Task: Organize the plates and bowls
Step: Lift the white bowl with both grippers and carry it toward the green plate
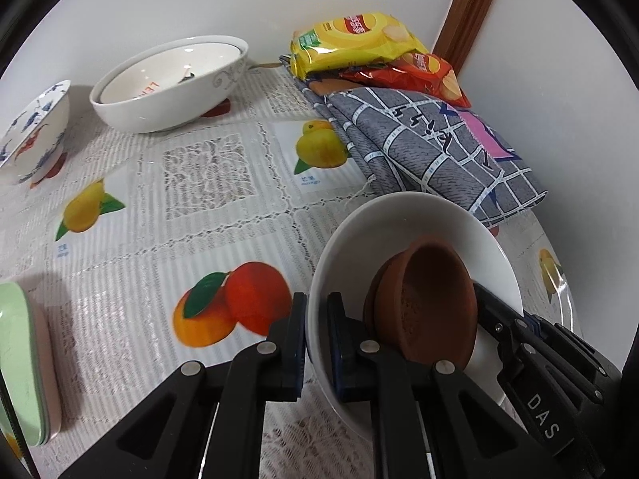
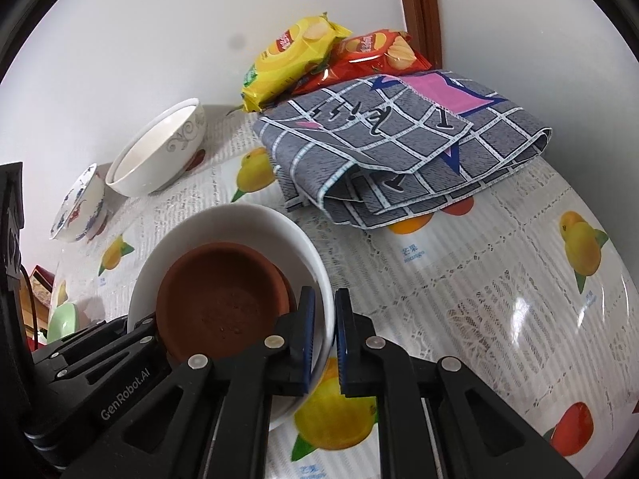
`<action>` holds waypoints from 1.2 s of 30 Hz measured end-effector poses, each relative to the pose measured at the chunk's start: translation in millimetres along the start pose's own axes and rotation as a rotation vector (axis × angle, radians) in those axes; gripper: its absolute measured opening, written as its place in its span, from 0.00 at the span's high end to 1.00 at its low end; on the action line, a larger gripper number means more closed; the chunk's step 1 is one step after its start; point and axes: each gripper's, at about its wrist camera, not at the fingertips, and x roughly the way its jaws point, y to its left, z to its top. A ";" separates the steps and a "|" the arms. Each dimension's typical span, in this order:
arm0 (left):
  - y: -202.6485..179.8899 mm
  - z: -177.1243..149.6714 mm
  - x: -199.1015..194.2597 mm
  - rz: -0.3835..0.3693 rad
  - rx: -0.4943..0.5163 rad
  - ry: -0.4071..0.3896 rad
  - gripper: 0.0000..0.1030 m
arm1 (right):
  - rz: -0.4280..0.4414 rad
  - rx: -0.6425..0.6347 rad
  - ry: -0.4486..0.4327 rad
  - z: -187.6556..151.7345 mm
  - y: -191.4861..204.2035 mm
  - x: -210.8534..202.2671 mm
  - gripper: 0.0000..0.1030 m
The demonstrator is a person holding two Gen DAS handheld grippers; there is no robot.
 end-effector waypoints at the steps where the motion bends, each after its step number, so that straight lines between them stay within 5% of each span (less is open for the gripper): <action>1: 1.5 -0.5 -3.3 0.000 -0.003 -0.004 0.90 | 0.002 -0.002 -0.003 -0.3 2.5 -3.1 0.91; 36: 82.5 -35.1 -111.2 0.055 -0.089 -0.124 0.90 | 0.074 -0.115 -0.073 -30.1 111.6 -78.6 0.91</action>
